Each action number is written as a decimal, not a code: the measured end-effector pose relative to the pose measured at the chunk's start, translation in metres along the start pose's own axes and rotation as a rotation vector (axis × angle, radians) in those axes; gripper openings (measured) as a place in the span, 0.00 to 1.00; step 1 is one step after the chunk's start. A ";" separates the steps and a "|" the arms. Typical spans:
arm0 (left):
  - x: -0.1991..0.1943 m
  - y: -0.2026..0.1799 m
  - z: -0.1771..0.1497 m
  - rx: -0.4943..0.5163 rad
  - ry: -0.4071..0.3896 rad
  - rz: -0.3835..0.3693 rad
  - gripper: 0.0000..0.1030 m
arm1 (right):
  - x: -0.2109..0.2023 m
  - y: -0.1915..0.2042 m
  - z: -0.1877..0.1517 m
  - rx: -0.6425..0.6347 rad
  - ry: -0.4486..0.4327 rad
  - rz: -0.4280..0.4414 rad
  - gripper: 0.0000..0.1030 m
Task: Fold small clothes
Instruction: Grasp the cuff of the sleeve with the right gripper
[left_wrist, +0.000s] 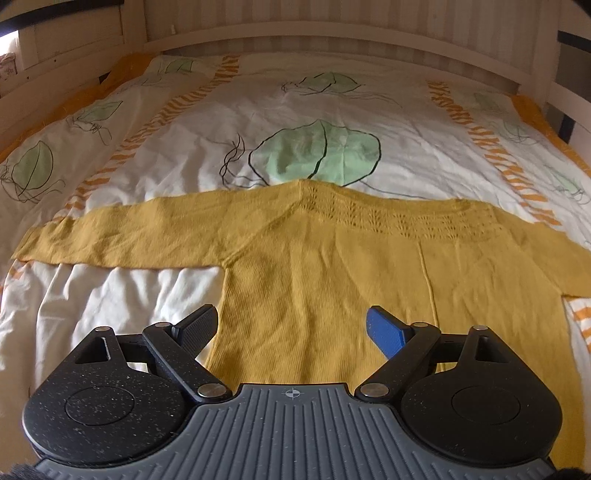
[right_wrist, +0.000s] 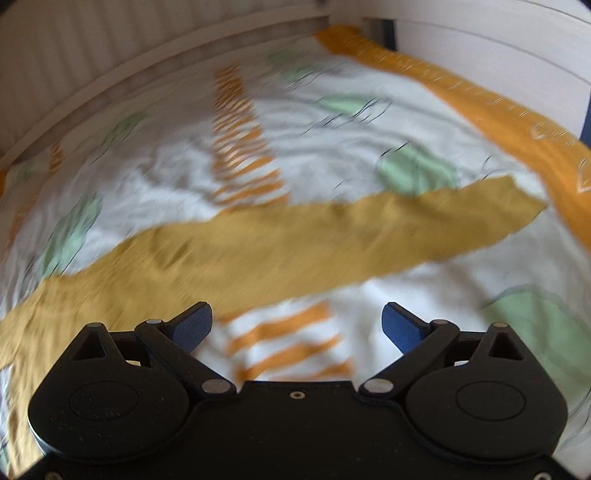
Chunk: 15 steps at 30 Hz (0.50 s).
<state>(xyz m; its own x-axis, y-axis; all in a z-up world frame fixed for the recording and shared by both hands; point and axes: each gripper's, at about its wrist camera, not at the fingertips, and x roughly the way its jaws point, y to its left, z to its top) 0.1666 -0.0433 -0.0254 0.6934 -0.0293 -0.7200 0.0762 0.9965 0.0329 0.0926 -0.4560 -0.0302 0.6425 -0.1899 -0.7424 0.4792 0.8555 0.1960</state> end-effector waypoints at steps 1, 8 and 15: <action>0.006 -0.002 0.003 -0.001 -0.009 0.002 0.85 | 0.005 -0.011 0.008 0.001 -0.017 -0.021 0.95; 0.044 -0.011 0.012 -0.015 -0.061 0.016 0.85 | 0.044 -0.095 0.059 0.001 -0.111 -0.206 0.91; 0.080 -0.019 -0.004 0.039 0.020 -0.004 0.85 | 0.072 -0.165 0.076 0.077 -0.109 -0.300 0.84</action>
<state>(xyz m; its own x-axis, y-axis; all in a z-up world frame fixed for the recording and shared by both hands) 0.2178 -0.0641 -0.0870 0.6782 -0.0314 -0.7342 0.1076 0.9926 0.0570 0.1051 -0.6474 -0.0677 0.5239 -0.4823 -0.7021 0.6984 0.7151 0.0299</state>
